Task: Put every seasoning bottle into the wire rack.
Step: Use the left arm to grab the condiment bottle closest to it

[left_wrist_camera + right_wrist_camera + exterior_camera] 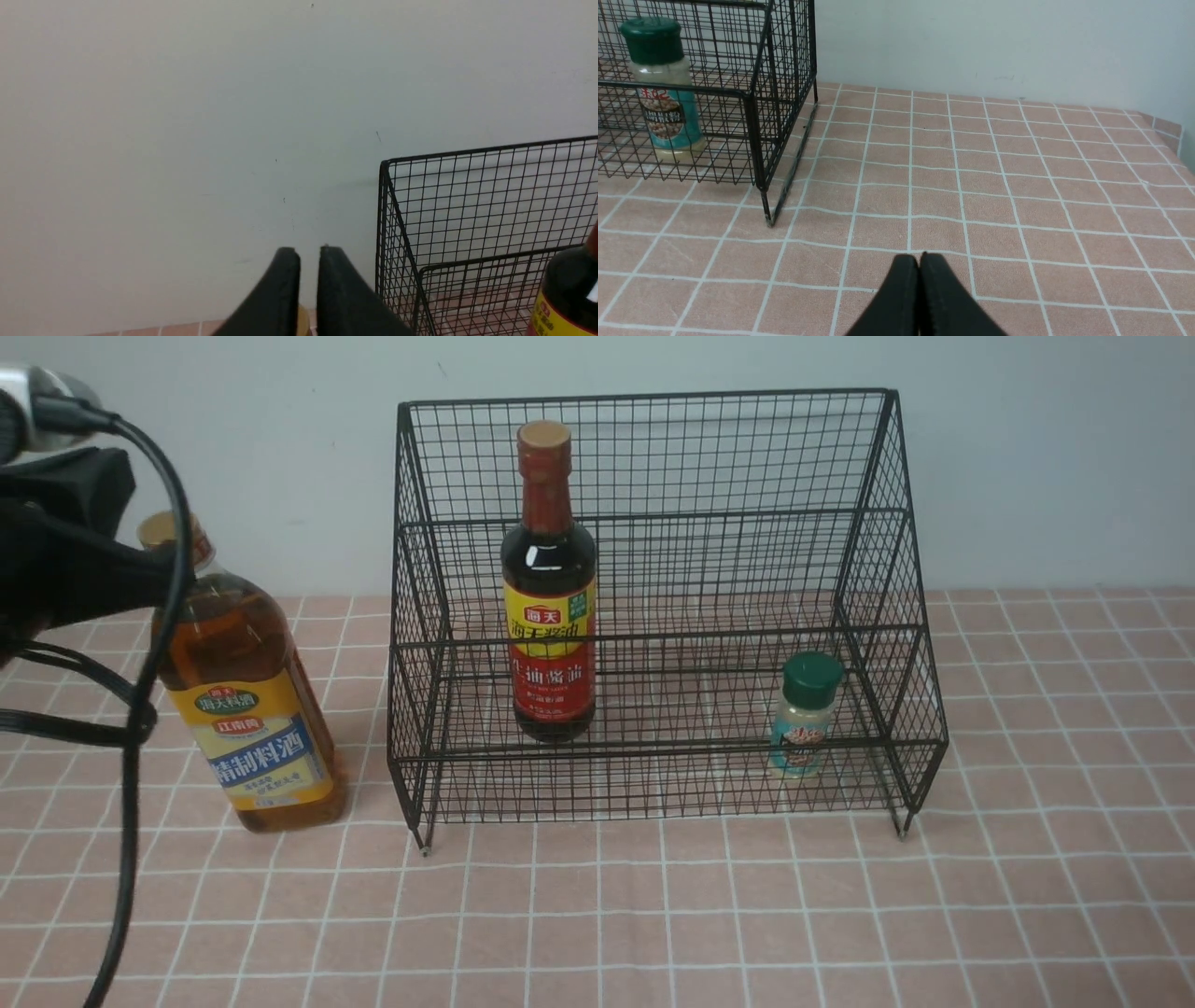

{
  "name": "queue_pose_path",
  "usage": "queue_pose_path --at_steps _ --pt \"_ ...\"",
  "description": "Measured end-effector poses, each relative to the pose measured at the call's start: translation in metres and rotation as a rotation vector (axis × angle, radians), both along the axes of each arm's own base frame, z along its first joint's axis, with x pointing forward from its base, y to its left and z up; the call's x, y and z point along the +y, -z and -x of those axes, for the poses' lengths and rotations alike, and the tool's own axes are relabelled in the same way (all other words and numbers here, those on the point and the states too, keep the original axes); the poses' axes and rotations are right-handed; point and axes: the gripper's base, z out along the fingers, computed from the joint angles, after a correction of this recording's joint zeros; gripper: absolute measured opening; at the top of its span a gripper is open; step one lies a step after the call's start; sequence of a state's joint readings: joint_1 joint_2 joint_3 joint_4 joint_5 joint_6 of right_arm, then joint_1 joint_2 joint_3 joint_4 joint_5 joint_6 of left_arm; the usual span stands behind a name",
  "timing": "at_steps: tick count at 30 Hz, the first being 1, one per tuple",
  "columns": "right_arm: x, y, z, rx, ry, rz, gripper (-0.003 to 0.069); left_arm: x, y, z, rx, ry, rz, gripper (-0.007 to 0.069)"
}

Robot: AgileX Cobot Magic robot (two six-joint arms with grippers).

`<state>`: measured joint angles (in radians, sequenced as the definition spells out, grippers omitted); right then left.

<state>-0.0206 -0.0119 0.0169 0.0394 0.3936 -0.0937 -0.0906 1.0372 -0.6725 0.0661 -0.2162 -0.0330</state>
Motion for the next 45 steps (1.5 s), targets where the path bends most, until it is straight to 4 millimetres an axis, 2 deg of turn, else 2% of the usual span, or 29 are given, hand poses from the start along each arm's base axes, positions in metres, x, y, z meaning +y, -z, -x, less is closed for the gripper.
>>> queue_pose_path --at_steps 1,2,8,11,14,23,30,33,35,41,45 --pt "0.000 0.000 0.000 0.000 0.000 0.000 -0.0015 -0.001 0.003 -0.005 -0.007 0.002 -0.001 0.0132" --pt "0.000 0.000 0.000 0.000 0.000 0.000 -0.0015 -0.001 0.003 -0.006 -0.008 0.003 -0.001 0.0150" --pt "0.000 0.000 0.000 0.000 0.000 0.000 -0.0015 -0.002 0.017 -0.027 -0.026 -0.002 0.030 0.0467" --pt "0.000 0.000 0.000 0.000 0.000 0.000 -0.0015 -0.001 0.026 -0.035 -0.005 -0.027 0.069 0.0566" --pt "0.000 0.000 0.000 0.000 0.000 0.000 -0.0015 0.000 0.037 -0.045 0.015 -0.050 0.092 0.0613" --pt "0.000 0.000 0.000 0.000 0.000 0.000 -0.0015 0.000 0.062 -0.062 0.074 -0.068 0.076 0.0621" --pt "0.000 0.000 0.000 0.000 0.000 0.000 -0.0015 -0.001 0.077 -0.071 0.098 -0.072 0.070 0.0549" --pt "0.000 0.000 0.000 0.000 0.000 0.000 -0.0015 0.000 0.074 -0.073 0.054 -0.075 0.086 0.0421" --pt "0.000 0.000 0.000 0.000 0.000 0.000 -0.0015 0.000 0.071 -0.073 0.026 -0.077 0.094 0.0293" --pt "0.000 0.000 0.000 0.000 0.000 0.000 -0.0015 0.000 0.067 -0.071 0.033 -0.075 0.096 0.0300" --pt "0.000 0.000 0.000 0.000 0.000 0.000 -0.0015 -0.001 0.057 -0.069 0.082 -0.065 0.076 0.0300"
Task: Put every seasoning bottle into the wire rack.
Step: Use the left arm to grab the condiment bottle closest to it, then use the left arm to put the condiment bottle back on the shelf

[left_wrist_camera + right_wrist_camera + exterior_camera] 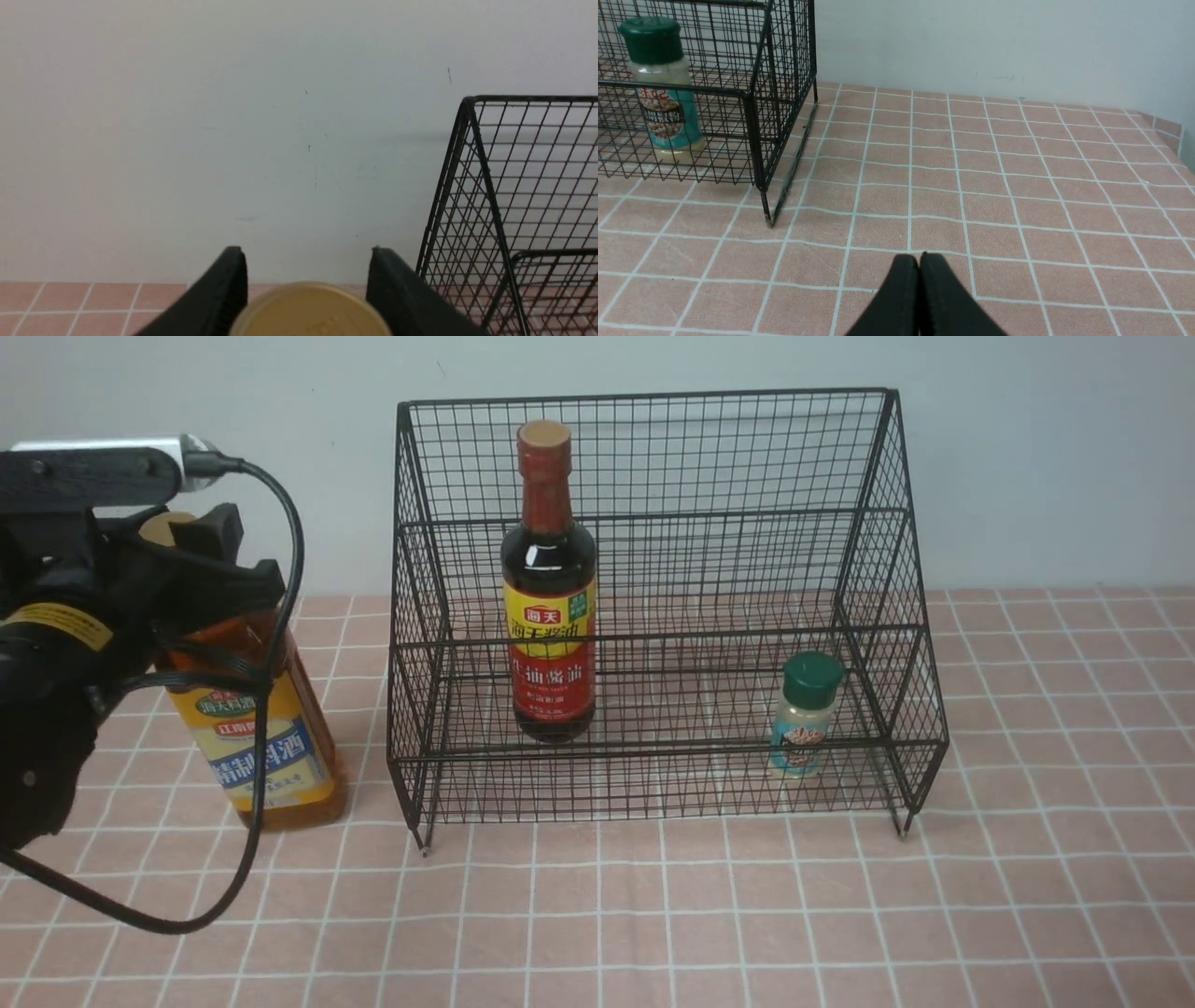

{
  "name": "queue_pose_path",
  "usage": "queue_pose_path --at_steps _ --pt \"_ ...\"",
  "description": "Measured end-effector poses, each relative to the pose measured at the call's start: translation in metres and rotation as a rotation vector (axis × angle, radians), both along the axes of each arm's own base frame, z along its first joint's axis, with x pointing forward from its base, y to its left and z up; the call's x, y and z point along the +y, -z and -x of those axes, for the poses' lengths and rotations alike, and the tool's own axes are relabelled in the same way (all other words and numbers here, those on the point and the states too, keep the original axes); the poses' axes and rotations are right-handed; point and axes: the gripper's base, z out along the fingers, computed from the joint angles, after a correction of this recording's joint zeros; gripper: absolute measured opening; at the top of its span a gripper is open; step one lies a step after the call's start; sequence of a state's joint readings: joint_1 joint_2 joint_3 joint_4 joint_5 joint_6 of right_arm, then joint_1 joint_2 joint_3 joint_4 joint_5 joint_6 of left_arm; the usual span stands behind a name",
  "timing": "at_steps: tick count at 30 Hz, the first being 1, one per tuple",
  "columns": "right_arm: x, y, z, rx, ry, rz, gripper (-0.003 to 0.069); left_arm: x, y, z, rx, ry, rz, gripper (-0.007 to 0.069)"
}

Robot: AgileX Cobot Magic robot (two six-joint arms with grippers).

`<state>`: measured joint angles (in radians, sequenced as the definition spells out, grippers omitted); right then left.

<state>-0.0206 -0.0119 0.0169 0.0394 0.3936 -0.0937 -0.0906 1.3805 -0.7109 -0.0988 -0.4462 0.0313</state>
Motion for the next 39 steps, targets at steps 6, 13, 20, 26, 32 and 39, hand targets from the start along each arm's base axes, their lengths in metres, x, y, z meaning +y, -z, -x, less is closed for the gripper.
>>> queue_pose_path --at_steps 6,13,20,26,32,39 --pt "0.000 0.000 0.000 -0.001 0.000 0.000 -0.0015 -0.003 -0.066 -0.002 -0.047 0.032 -0.063 0.0300" --pt "0.000 0.000 0.000 -0.001 0.000 0.000 -0.0015 -0.004 -0.150 -0.002 -0.227 0.035 -0.060 0.0300" --pt "0.000 0.000 0.000 -0.001 0.000 0.000 -0.0015 -0.005 -0.206 -0.011 -0.332 0.038 -0.041 0.0300" --pt "0.000 0.000 0.000 -0.001 0.000 0.000 -0.0015 -0.018 -0.219 -0.028 -0.332 0.077 -0.002 0.0300" --pt "0.000 0.000 0.000 -0.001 0.000 0.000 -0.0015 -0.062 -0.216 -0.061 -0.331 0.184 -0.010 0.0300" --pt "0.000 0.000 0.000 -0.001 0.000 0.000 -0.0015 -0.086 -0.209 -0.091 -0.332 0.224 -0.011 0.0300"
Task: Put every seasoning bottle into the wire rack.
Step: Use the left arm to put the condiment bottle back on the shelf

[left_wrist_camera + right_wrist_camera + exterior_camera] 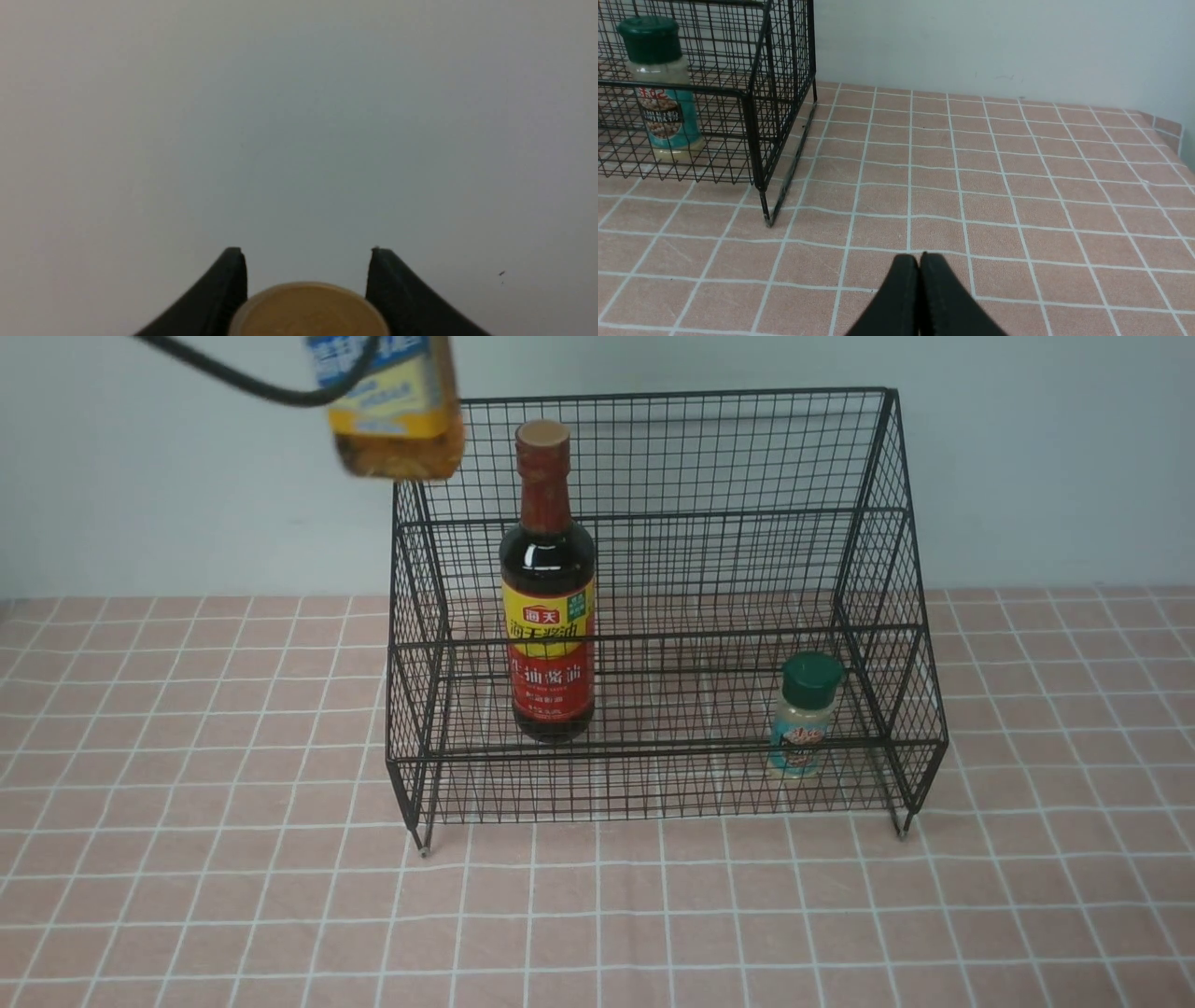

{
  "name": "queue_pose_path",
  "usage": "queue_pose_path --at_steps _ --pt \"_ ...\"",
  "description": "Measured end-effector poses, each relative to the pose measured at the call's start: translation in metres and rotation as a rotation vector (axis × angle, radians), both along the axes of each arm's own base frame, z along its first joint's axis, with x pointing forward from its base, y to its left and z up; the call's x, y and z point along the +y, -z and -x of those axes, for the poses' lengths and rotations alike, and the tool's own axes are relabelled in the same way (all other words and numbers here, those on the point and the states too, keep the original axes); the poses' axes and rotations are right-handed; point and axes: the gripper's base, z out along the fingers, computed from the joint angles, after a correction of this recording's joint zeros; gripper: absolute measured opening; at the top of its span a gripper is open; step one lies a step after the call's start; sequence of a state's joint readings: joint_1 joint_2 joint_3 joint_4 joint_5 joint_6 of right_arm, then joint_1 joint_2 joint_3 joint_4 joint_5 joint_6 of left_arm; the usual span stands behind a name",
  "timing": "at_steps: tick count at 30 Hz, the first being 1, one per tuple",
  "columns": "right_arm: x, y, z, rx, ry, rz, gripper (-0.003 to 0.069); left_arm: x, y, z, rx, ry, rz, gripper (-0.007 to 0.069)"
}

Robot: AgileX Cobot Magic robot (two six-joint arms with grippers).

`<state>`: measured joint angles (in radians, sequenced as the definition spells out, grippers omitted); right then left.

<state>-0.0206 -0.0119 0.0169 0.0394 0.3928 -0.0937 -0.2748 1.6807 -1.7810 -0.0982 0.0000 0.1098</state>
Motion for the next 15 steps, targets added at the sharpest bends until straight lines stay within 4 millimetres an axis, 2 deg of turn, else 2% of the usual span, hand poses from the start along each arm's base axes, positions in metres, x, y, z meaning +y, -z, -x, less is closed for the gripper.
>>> queue_pose_path --at_steps 7,15 --pt "0.000 0.000 0.000 0.000 0.000 0.000 -0.0015 -0.011 0.014 -0.027 0.014 0.007 -0.007 0.0300" --pt "0.000 0.000 0.000 0.000 0.000 0.000 -0.0015 -0.015 0.031 -0.040 0.066 0.011 -0.014 0.0300"
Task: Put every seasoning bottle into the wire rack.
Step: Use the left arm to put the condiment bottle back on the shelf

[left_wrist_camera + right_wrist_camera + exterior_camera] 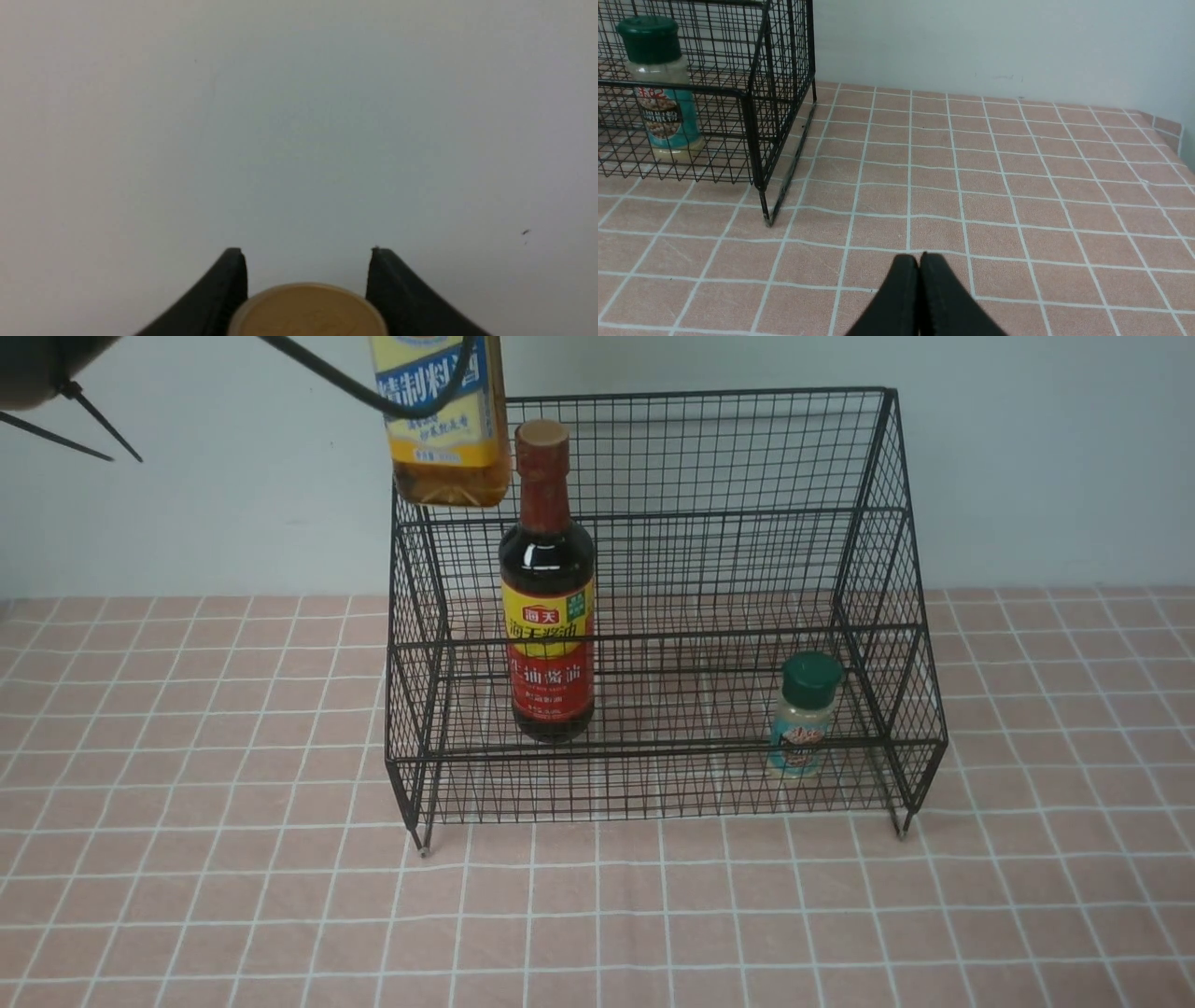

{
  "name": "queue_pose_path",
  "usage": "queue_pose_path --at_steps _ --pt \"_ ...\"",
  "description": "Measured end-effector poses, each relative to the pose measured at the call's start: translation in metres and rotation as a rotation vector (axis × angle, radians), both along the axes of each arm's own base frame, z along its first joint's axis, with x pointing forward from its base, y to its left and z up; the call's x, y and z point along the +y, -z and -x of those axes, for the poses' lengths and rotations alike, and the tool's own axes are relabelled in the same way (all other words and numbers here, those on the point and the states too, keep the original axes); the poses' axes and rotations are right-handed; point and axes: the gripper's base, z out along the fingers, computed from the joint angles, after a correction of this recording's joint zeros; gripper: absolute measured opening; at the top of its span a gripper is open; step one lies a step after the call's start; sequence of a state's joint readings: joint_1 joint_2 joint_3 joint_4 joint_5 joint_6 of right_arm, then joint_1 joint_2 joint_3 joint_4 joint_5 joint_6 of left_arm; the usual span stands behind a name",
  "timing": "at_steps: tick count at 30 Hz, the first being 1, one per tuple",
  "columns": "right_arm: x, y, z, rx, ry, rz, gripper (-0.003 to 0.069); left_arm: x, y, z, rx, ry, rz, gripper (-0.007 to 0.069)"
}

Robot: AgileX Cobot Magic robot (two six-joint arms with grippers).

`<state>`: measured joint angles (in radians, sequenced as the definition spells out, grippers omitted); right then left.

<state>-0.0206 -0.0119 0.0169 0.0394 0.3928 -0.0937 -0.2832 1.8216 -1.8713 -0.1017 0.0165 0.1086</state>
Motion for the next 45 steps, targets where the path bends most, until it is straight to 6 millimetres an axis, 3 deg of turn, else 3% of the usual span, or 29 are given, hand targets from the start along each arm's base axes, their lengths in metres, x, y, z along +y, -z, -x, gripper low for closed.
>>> queue_pose_path --at_steps 10,17,27,38,45 --pt "0.000 0.000 0.000 0.000 0.000 0.000 -0.0015 -0.001 0.002 -0.001 0.016 0.003 -0.008 0.0300" --pt "0.000 0.000 0.000 0.000 0.000 0.000 -0.0015 -0.009 0.023 -0.008 0.132 0.023 -0.035 0.0300" --pt "0.000 0.000 0.000 0.000 0.000 0.000 -0.0015 -0.018 0.032 -0.007 0.206 0.047 -0.058 0.0300" --pt "0.000 0.000 0.000 0.000 0.000 0.000 -0.0015 -0.023 0.075 -0.019 0.424 0.062 -0.135 0.0300" --pt "0.000 0.000 0.000 0.000 0.000 0.000 -0.0015 -0.023 0.085 -0.018 0.508 0.069 -0.161 0.0300"
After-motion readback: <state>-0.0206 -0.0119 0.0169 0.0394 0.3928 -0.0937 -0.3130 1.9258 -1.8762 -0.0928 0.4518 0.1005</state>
